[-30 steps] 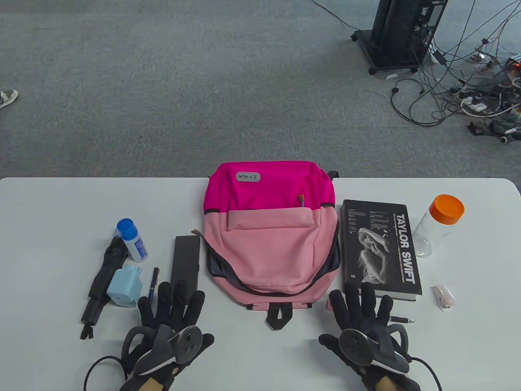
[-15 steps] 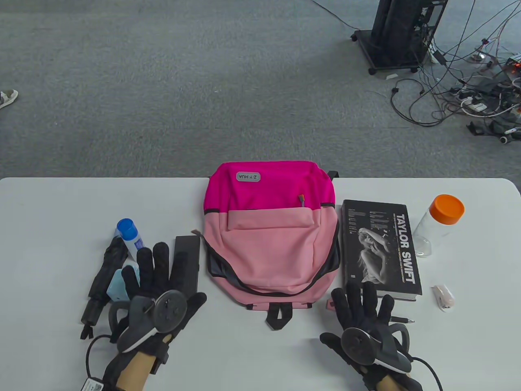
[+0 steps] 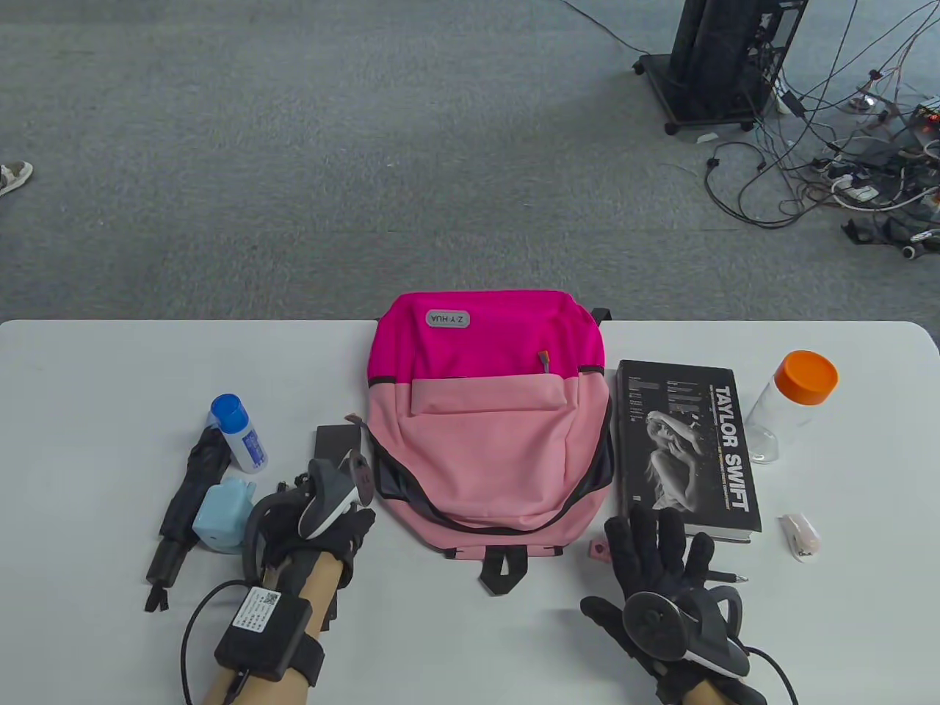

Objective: Pack school bag

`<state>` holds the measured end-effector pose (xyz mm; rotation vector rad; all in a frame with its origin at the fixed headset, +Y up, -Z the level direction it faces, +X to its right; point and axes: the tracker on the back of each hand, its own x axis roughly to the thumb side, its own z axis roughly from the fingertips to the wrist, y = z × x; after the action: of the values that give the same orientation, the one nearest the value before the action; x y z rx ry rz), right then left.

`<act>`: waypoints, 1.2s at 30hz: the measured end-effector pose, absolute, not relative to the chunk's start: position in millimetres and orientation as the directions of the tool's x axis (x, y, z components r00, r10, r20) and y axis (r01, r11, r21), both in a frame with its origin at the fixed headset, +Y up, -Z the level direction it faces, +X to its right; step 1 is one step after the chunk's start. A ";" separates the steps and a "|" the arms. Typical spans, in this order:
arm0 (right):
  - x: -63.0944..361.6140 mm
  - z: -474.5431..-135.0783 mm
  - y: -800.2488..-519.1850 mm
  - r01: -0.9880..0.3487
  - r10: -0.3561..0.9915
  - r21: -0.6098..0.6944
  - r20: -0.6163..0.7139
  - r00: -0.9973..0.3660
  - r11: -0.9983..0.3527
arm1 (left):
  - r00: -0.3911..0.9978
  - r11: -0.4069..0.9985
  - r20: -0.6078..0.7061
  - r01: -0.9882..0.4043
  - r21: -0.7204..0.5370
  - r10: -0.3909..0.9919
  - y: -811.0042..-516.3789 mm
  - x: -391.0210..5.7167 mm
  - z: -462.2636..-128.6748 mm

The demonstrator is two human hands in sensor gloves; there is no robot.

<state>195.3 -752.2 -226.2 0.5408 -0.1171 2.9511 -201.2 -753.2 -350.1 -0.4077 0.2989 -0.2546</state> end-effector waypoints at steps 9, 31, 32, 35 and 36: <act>194.2 -227.8 -754.9 -0.135 0.119 -0.020 0.359 -0.926 -0.991 | 0.900 0.879 -0.289 0.177 -0.443 -0.327 -764.4 -196.8 -353.7; 198.9 -224.5 -745.7 -0.173 0.145 -0.048 0.357 -0.923 -0.984 | 0.999 0.987 0.036 0.035 0.155 -0.041 -606.6 -192.9 -305.7; 199.1 -224.7 -745.8 -0.175 0.147 -0.047 0.357 -0.922 -0.983 | 0.993 0.985 0.115 0.015 0.170 -0.035 -605.0 -189.4 -299.7; 197.7 -224.5 -746.1 -0.159 0.134 -0.044 0.353 -0.926 -0.986 | 0.937 0.987 0.341 0.023 0.157 -0.076 -614.1 -176.2 -285.0; 197.3 -224.4 -746.1 -0.154 0.128 -0.045 0.352 -0.927 -0.987 | 0.919 0.988 0.382 0.039 0.150 -0.094 -619.7 -173.2 -281.6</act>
<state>197.3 -746.1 -224.4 0.5314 -0.1077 2.9484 -173.2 -619.7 -281.6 0.1409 -0.3993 -0.0688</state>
